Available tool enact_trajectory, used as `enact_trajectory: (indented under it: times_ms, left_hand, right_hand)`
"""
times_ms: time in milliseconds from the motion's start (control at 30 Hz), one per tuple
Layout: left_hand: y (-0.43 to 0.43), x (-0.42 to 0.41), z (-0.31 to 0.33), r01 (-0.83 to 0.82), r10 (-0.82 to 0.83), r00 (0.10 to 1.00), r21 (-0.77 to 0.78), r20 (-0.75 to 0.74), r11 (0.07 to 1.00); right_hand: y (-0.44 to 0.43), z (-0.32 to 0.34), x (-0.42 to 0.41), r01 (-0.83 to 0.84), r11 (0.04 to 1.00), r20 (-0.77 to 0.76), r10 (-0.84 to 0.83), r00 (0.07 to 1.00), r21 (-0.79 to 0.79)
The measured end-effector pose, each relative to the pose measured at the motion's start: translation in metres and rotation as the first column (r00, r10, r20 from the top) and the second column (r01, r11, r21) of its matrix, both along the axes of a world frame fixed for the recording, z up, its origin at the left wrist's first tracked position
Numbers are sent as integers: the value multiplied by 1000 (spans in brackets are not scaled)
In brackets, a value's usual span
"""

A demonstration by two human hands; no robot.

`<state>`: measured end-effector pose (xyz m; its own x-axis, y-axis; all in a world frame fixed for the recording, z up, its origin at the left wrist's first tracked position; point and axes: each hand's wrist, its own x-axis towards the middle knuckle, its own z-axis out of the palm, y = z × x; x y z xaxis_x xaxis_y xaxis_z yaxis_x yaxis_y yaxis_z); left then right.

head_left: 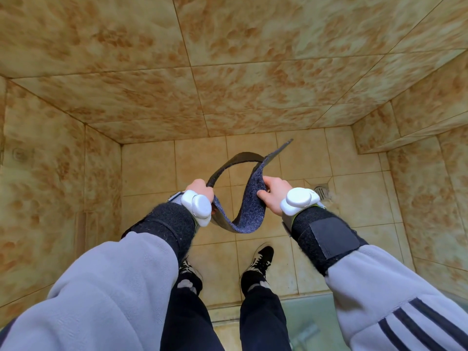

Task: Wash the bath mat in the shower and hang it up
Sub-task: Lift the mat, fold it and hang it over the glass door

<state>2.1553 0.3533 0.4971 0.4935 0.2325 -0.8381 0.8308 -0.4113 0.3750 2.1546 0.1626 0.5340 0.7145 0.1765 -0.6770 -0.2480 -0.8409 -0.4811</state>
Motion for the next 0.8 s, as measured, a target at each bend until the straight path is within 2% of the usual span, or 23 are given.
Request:
enact_trajectory:
  times_ms: [100, 267, 567, 700, 800]
  left_hand:
    - [-5, 4, 7, 87, -88, 995, -20, -47, 996]
    - [-16, 8, 12, 225, -226, 974, -56, -13, 973]
    - [0, 10, -3, 1, 0, 1000, -39, 25, 999]
    - [5, 9, -5, -8, 9, 1000, -30, 20, 1000]
    - [6, 8, -3, 65, -65, 998, -47, 7, 997]
  right_hand:
    - [7, 2, -1, 59, 996, -12, -58, 998, 69]
    - [28, 4, -5, 75, 985, -29, -71, 997, 154]
    - [21, 0, 1, 164, 981, -86, -155, 984, 104]
    - [20, -5, 2, 170, 983, -123, -161, 979, 67]
    - [23, -12, 0, 167, 986, -159, -160, 974, 30]
